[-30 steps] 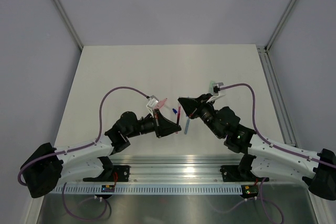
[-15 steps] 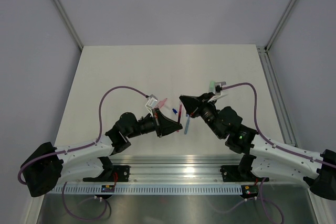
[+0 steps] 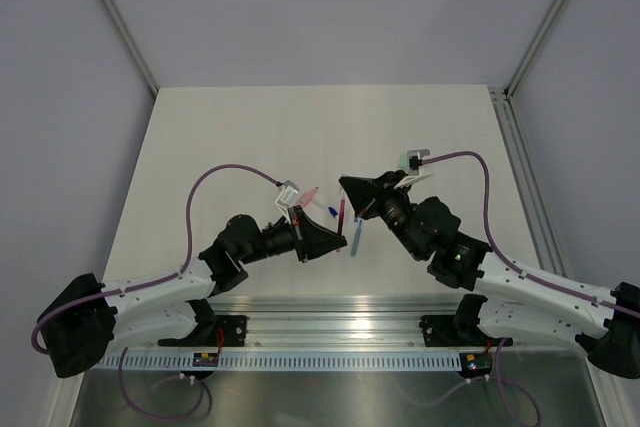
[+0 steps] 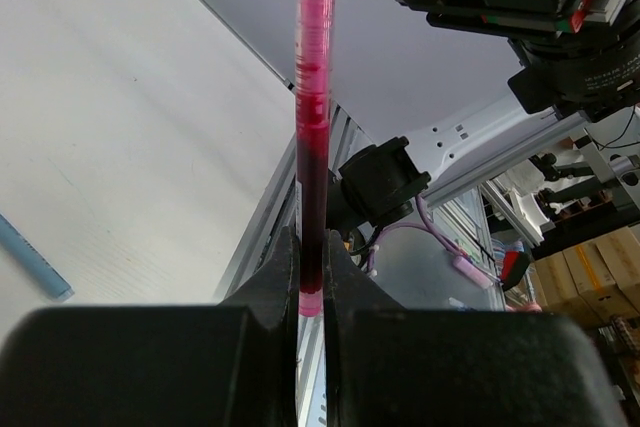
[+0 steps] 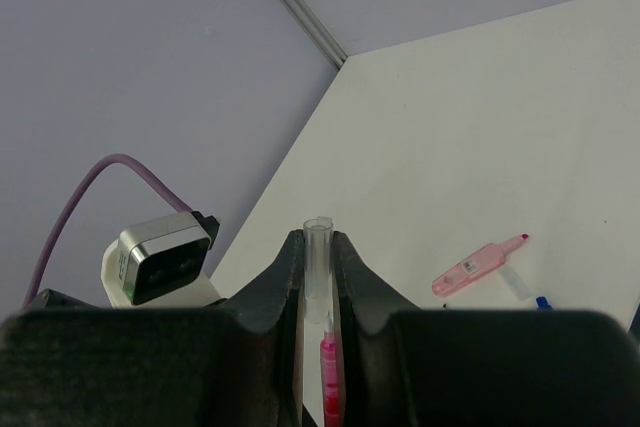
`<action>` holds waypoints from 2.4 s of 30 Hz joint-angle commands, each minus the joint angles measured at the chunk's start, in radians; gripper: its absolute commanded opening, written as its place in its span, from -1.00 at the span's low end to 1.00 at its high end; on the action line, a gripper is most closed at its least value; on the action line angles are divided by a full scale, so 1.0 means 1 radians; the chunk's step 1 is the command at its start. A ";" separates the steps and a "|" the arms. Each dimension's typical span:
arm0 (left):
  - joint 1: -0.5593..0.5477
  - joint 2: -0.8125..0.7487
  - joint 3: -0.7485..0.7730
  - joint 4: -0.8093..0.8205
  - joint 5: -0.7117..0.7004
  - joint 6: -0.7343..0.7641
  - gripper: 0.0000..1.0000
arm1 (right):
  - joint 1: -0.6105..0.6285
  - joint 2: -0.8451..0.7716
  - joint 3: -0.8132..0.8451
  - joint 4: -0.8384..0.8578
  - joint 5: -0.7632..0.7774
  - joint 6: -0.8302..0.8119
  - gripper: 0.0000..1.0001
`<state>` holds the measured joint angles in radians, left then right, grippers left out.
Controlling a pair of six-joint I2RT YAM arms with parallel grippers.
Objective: Insert the pens into the pen caps
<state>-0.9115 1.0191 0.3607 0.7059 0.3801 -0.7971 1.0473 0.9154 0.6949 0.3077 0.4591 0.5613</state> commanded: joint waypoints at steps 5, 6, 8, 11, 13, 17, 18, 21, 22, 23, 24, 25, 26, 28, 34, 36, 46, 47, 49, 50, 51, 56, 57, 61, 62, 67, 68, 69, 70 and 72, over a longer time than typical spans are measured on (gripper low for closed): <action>-0.004 -0.050 0.023 0.029 -0.038 0.041 -1.00 | 0.010 0.019 0.035 0.005 0.016 0.017 -1.00; -0.004 -0.051 0.023 0.027 -0.040 0.042 -1.00 | 0.008 0.019 0.032 0.004 0.015 0.018 -1.00; -0.004 -0.056 0.020 0.024 -0.044 0.044 -1.00 | 0.010 0.014 0.022 0.004 0.006 0.025 -1.00; -0.004 -0.065 0.014 0.018 -0.053 0.044 -1.00 | 0.011 0.000 0.014 -0.007 -0.002 0.023 -1.00; -0.004 -0.065 0.015 0.017 -0.056 0.044 -1.00 | 0.010 -0.010 0.011 -0.013 -0.017 0.023 -1.00; -0.004 -0.060 0.020 0.014 -0.064 0.042 -1.00 | 0.010 -0.016 0.008 -0.028 -0.051 0.026 -1.00; -0.004 -0.060 0.021 0.014 -0.066 0.041 -1.00 | 0.011 -0.016 0.005 -0.030 -0.059 0.031 -1.00; -0.004 -0.057 0.030 0.007 -0.063 0.044 -1.00 | 0.011 -0.019 -0.006 -0.027 -0.085 0.035 -1.00; -0.004 -0.059 0.032 0.004 -0.063 0.045 -1.00 | 0.011 -0.021 -0.012 -0.027 -0.094 0.037 -1.00; -0.004 -0.059 0.034 0.003 -0.061 0.047 -1.00 | 0.011 -0.021 -0.014 -0.035 -0.096 0.035 -1.00; -0.004 -0.059 0.037 0.001 -0.055 0.048 -1.00 | 0.011 -0.021 -0.012 -0.042 -0.102 0.037 -1.00; -0.004 -0.059 0.040 -0.002 -0.050 0.050 -1.00 | 0.011 -0.018 -0.012 -0.050 -0.103 0.035 -1.00; -0.004 -0.062 0.041 -0.003 -0.050 0.052 -1.00 | 0.011 -0.015 -0.011 -0.062 -0.105 0.035 -1.00; -0.004 -0.066 0.041 -0.011 -0.055 0.056 -1.00 | 0.011 -0.012 -0.018 -0.070 -0.108 0.040 -1.00; -0.004 -0.093 0.043 -0.040 -0.070 0.068 -1.00 | 0.011 -0.038 -0.066 -0.114 -0.088 0.075 -1.00; -0.004 -0.096 0.040 -0.042 -0.075 0.070 -1.00 | 0.011 -0.052 -0.081 -0.124 -0.083 0.078 -1.00; -0.004 -0.070 0.063 -0.022 -0.081 0.065 -1.00 | 0.013 -0.038 -0.113 -0.078 -0.163 0.100 -1.00; -0.004 -0.068 0.067 -0.025 -0.084 0.068 -1.00 | 0.011 -0.035 -0.121 -0.067 -0.171 0.115 -1.00; -0.004 -0.067 0.076 -0.034 -0.093 0.079 -1.00 | 0.011 -0.033 -0.153 -0.059 -0.191 0.130 -1.00; -0.004 -0.068 0.087 -0.040 -0.098 0.082 -1.00 | 0.013 -0.035 -0.166 -0.062 -0.198 0.140 -1.00; -0.004 -0.070 0.093 -0.045 -0.102 0.091 -1.00 | 0.011 -0.039 -0.187 -0.064 -0.217 0.158 -1.00; 0.008 -0.088 0.130 -0.068 -0.116 0.108 -1.00 | 0.014 -0.067 -0.264 -0.077 -0.284 0.221 -1.00; 0.011 -0.090 0.135 -0.071 -0.118 0.110 -1.00 | 0.014 -0.075 -0.279 -0.085 -0.301 0.224 -1.00; 0.014 -0.093 0.168 -0.079 -0.119 0.111 -1.00 | 0.031 -0.059 -0.288 -0.117 -0.335 0.230 -1.00; 0.016 -0.091 0.176 -0.080 -0.119 0.111 -1.00 | 0.051 -0.049 -0.288 -0.117 -0.336 0.233 -1.00; 0.081 -0.105 0.207 -0.065 -0.093 0.081 -1.00 | 0.143 0.011 -0.279 -0.159 -0.251 0.244 -1.00; 0.097 -0.105 0.207 -0.051 -0.061 0.063 -1.00 | 0.157 0.014 -0.285 -0.157 -0.243 0.252 -1.00; 0.111 -0.106 0.208 -0.033 -0.050 0.035 -1.00 | 0.161 0.014 -0.293 -0.157 -0.232 0.258 -1.00; 0.123 -0.103 0.210 -0.023 -0.041 0.024 -1.00 | 0.166 0.017 -0.298 -0.160 -0.229 0.264 -1.00; 0.151 -0.100 0.211 -0.005 -0.023 -0.002 -1.00 | 0.183 0.036 -0.295 -0.176 -0.220 0.269 -1.00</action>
<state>-0.8574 0.9573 0.4217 0.2836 0.5030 -0.7433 1.1179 0.8959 0.4549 0.3817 0.4488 0.7868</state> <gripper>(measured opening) 0.046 0.176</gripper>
